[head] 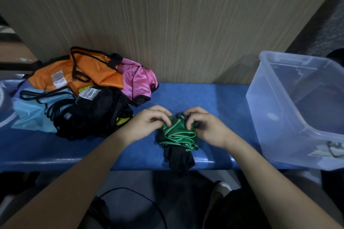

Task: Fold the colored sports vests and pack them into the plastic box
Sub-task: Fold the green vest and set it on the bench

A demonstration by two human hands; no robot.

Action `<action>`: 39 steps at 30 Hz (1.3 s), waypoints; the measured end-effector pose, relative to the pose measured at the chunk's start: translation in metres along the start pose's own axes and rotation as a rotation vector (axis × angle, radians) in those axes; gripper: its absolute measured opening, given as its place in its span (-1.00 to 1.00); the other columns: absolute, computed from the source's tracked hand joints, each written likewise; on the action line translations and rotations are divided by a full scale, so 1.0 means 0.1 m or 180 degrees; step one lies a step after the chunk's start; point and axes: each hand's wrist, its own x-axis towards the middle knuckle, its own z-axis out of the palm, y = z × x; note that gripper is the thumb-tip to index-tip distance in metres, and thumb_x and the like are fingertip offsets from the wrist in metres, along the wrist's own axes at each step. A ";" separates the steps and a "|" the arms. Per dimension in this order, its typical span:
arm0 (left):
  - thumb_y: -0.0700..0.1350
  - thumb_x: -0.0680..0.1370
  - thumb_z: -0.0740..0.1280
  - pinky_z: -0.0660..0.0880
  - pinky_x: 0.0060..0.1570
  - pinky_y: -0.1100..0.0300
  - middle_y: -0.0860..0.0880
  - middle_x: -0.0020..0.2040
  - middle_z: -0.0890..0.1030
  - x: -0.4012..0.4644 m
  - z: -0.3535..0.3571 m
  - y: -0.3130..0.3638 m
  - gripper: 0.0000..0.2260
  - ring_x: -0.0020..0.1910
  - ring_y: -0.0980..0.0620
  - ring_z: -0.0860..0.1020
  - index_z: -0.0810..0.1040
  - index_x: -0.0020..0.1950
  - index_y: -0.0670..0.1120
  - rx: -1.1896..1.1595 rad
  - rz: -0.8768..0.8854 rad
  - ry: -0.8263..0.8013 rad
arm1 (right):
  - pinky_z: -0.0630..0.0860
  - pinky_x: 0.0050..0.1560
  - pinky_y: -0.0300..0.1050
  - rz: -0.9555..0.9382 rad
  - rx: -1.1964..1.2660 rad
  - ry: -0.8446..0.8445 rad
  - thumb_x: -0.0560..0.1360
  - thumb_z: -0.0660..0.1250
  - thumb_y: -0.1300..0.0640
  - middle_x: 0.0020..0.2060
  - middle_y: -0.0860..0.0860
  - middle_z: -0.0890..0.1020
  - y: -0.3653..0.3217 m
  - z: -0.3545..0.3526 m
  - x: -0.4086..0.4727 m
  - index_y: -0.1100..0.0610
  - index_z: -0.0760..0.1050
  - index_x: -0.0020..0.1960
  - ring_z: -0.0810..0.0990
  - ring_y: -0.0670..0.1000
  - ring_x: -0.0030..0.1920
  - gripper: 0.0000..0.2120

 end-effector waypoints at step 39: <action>0.17 0.51 0.36 0.28 0.32 0.15 0.18 0.40 0.29 -0.20 0.30 0.09 -0.78 0.32 0.06 0.34 0.54 0.10 0.14 0.1533 0.0335 0.0310 | 0.17 0.29 -0.05 -0.0188 -0.1422 -0.0003 0.41 0.28 -0.16 0.23 -0.29 0.41 -0.03 0.02 -0.09 -0.17 0.57 -0.09 0.31 -0.04 0.27 -0.85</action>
